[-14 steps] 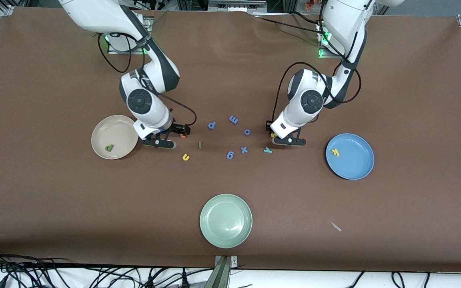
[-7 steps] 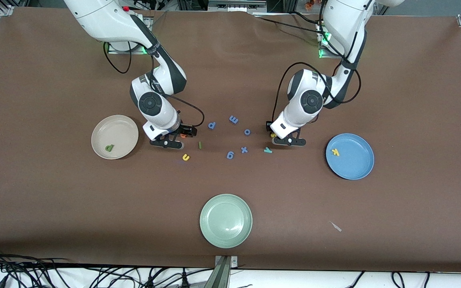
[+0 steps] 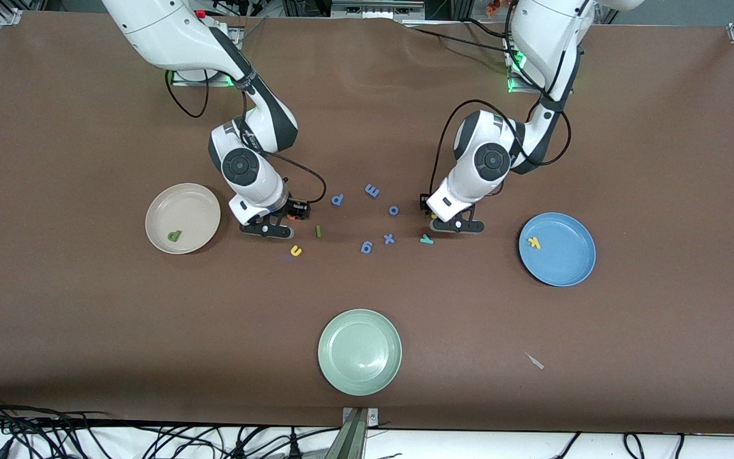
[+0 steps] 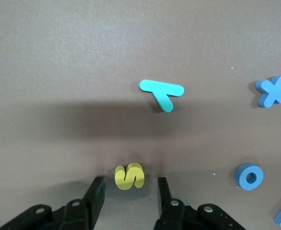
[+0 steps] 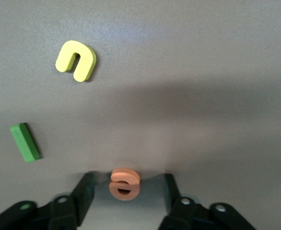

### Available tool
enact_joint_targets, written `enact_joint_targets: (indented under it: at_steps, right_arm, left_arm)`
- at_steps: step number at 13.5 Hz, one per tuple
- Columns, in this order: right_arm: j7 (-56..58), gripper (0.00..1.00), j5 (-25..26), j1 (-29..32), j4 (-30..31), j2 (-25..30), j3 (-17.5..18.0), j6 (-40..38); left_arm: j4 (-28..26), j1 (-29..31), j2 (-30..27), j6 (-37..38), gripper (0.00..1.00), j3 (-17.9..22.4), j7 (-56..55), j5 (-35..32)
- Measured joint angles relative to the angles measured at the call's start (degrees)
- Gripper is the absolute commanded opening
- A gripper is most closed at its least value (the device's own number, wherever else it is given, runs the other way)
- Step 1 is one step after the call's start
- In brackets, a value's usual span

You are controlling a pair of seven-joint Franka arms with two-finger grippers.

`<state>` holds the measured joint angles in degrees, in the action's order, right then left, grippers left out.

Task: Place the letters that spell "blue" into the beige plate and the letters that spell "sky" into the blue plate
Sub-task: 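Carry orange e with the right gripper while the left gripper carries yellow s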

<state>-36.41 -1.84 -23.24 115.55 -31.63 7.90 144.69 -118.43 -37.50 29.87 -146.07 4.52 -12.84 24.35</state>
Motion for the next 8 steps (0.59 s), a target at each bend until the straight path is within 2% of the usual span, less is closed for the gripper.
enact_joint_targets:
  at_steps: [2, 4, 5, 6, 8]
  right_arm:
    - [0.0, 0.38, 0.0, 0.0, 0.0, 0.1, 0.0, 0.0]
    - [0.0, 0.26, 0.0, 0.0, 0.0, 0.1, -0.1, 0.0]
    - [0.0, 0.17, 0.0, 0.0, 0.0, 0.1, -0.1, 0.0]
    - [0.0, 0.14, 0.0, 0.0, -0.1, 0.6, 0.0, 0.0]
    - [0.0, 0.13, 0.0, -0.1, -0.2, 0.6, 0.0, 0.0]
  left_arm:
    - [0.1, -0.2, 0.1, -0.3, 0.42, 0.0, 0.0, 0.0]
    - [0.1, -0.3, 0.1, -0.4, 0.28, 0.0, 0.0, 0.0]
    - [0.1, -0.3, 0.1, -0.4, 0.22, 0.0, 0.0, 0.0]
    - [0.1, -0.3, 0.1, -0.4, 0.17, 0.1, 0.0, 0.0]
    - [0.2, -0.4, 0.1, -0.4, 0.16, 0.1, 0.0, 0.0]
